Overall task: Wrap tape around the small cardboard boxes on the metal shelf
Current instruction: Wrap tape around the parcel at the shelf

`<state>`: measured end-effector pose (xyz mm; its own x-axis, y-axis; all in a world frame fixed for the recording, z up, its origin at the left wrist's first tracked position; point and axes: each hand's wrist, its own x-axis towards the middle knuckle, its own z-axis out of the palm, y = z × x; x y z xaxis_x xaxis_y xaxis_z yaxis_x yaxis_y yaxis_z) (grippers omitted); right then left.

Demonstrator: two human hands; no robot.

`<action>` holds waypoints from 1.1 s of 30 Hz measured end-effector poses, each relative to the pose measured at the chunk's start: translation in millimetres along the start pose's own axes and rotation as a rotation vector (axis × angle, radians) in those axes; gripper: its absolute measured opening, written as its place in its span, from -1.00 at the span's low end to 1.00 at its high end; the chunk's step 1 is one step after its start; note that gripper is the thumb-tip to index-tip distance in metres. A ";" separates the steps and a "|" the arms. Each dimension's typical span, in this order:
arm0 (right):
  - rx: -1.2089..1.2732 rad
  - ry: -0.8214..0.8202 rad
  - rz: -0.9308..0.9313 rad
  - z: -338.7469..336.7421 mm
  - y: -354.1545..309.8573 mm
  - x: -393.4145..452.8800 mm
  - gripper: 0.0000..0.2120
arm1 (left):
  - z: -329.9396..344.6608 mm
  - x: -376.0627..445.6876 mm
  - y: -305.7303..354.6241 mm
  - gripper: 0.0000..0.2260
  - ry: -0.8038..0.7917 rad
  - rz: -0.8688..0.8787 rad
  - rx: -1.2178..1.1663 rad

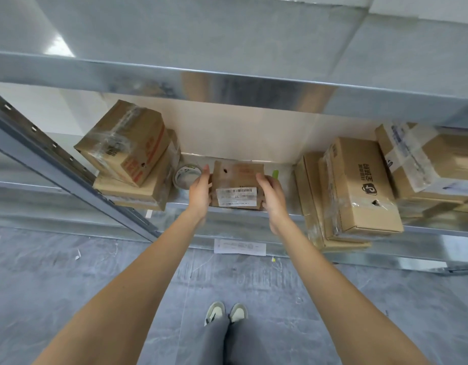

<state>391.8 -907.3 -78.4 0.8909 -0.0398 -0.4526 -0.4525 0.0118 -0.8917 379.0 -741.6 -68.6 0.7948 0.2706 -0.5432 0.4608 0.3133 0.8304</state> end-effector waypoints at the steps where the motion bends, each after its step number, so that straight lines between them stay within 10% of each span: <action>1: 0.020 0.019 -0.003 0.8 -0.3 -0.4 -0.79 | -1.4 0.8 -1.6 -0.56 -0.013 -0.001 -0.027; 15: -0.004 0.115 -0.085 0.7 14.4 -6.4 -0.84 | -4.9 4.9 -17.9 -0.74 0.026 0.184 0.194; 20: -0.029 0.124 -0.080 2.1 16.3 -4.4 -0.80 | -35.6 9.9 -31.0 -0.76 0.237 0.511 0.776; 24: -0.038 0.152 -0.077 7.2 17.2 -2.1 -0.82 | -57.8 27.0 -36.8 -0.63 0.101 0.423 1.263; 33: -0.157 0.252 -0.130 19.4 13.5 -9.7 -0.65 | -54.7 29.9 -33.1 -0.81 0.167 0.412 1.289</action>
<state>377.8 -887.4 -86.3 0.9121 -0.2776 -0.3015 -0.3541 -0.1633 -0.9208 365.9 -694.1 -119.1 0.9486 0.2716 -0.1623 0.3152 -0.8556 0.4106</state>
